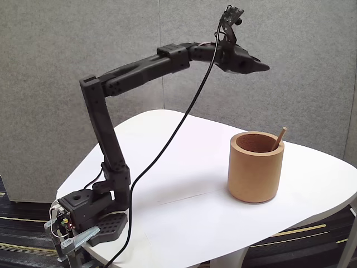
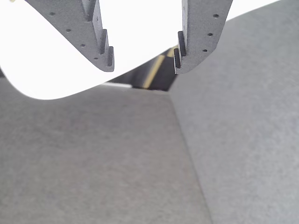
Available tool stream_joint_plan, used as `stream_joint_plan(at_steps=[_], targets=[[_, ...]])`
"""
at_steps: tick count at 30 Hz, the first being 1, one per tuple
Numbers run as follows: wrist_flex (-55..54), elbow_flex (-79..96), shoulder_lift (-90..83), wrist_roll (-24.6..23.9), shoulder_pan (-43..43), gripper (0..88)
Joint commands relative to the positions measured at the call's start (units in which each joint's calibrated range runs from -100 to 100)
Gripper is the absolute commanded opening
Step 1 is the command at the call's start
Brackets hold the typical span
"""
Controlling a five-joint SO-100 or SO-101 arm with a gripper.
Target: Grab the pen and put it in the pen holder.
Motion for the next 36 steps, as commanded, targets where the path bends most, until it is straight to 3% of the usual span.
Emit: stream_joint_plan(at_steps=[1, 9, 13, 22, 36], targets=[[3.6, -4.2, -7.6, -8.3, -4.9, 17.7], [19.5, 4.7, -18.1, -18.8, -10.8, 17.7], [24.8, 15.1, -24.7, -25.7, -10.8, 17.7], [34.4, 42.6, -42.2, -36.0, -10.6, 17.5], [37.6, 77.2, -62.3, -40.9, -10.2, 17.5]])
